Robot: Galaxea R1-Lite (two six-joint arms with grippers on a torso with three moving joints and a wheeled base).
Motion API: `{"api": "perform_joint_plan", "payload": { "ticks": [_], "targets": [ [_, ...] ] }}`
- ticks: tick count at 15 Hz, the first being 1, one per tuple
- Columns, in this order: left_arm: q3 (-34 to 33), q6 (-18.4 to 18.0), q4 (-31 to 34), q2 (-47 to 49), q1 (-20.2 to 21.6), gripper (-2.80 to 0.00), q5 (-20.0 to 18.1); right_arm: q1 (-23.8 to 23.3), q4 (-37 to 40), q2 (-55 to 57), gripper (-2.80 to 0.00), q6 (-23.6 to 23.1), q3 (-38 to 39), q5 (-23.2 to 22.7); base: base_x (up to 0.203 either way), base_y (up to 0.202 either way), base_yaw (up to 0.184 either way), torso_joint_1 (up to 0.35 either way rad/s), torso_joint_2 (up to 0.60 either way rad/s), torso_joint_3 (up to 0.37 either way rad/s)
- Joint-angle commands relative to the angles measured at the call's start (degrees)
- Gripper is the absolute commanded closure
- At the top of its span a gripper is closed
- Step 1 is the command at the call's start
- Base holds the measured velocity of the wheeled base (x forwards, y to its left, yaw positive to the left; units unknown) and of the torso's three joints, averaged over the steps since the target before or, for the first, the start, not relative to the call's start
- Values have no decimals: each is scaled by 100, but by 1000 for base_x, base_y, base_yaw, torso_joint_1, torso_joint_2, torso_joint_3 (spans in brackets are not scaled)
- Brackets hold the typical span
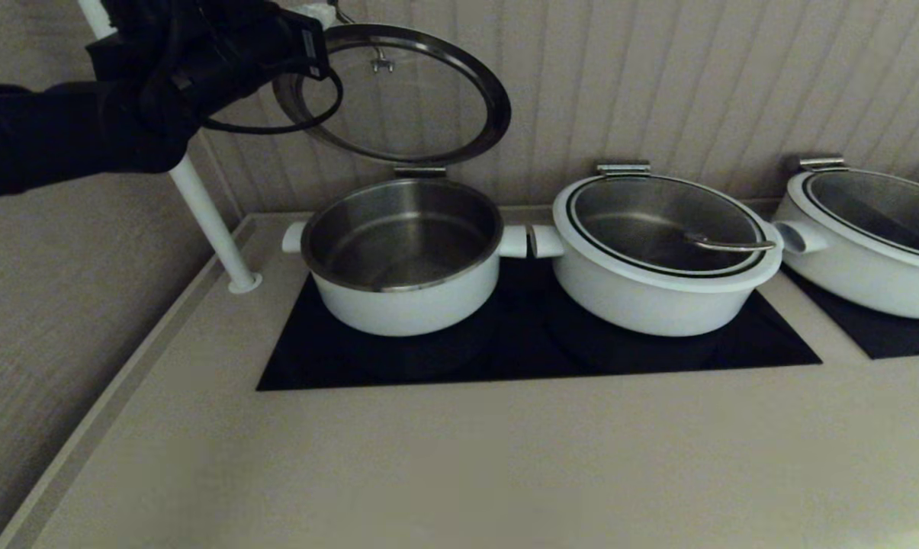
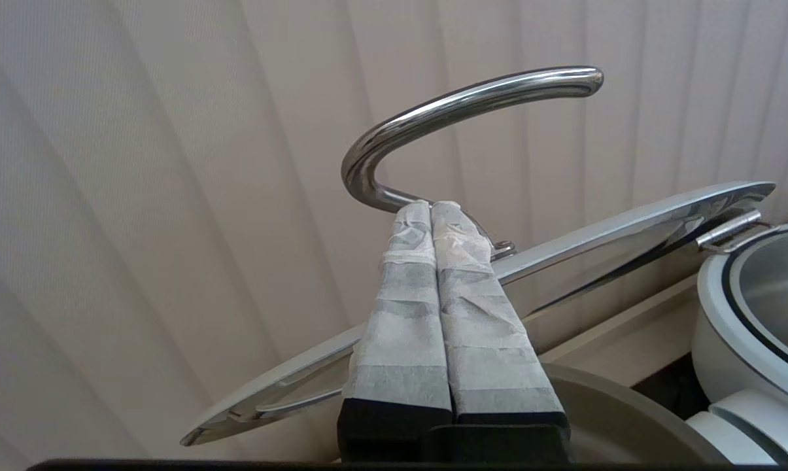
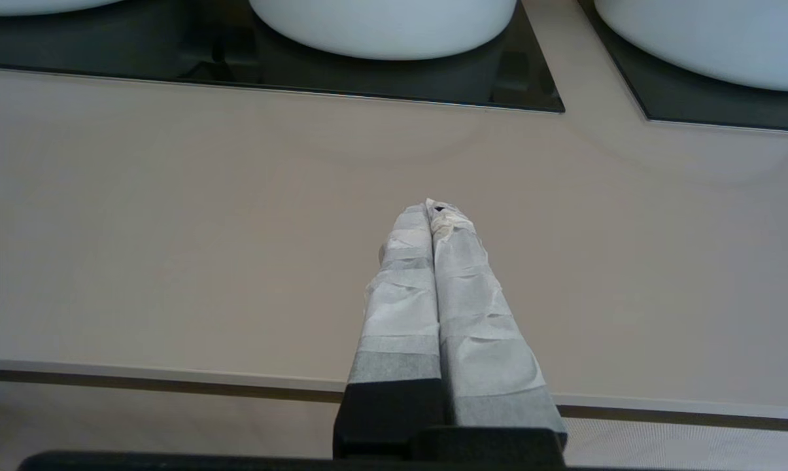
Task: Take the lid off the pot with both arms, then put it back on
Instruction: Close the pot lid
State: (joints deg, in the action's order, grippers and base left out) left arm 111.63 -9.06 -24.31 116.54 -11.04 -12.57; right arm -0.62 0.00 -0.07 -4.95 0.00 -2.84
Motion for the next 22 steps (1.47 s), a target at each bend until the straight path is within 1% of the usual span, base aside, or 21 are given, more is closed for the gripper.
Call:
{"api": "perform_joint_plan", "payload": {
  "ticks": [1, 7, 18, 22],
  "targets": [
    [-9, -8, 23, 98, 33, 0, -9, 1, 0, 7, 0, -6, 0, -6, 0, 0, 0, 0, 0, 0],
    [-18, -17, 58, 158, 189, 0, -9, 1, 0, 7, 0, -6, 0, -6, 0, 0, 0, 0, 0, 0],
    [-45, -32, 110, 88, 295, 0, 0, 1, 0, 7, 0, -6, 0, -6, 0, 0, 0, 0, 0, 0],
    [-45, -43, 348, -80, 366, 0, 0, 1, 0, 7, 0, -6, 0, -6, 0, 0, 0, 0, 0, 0]
  ]
}}
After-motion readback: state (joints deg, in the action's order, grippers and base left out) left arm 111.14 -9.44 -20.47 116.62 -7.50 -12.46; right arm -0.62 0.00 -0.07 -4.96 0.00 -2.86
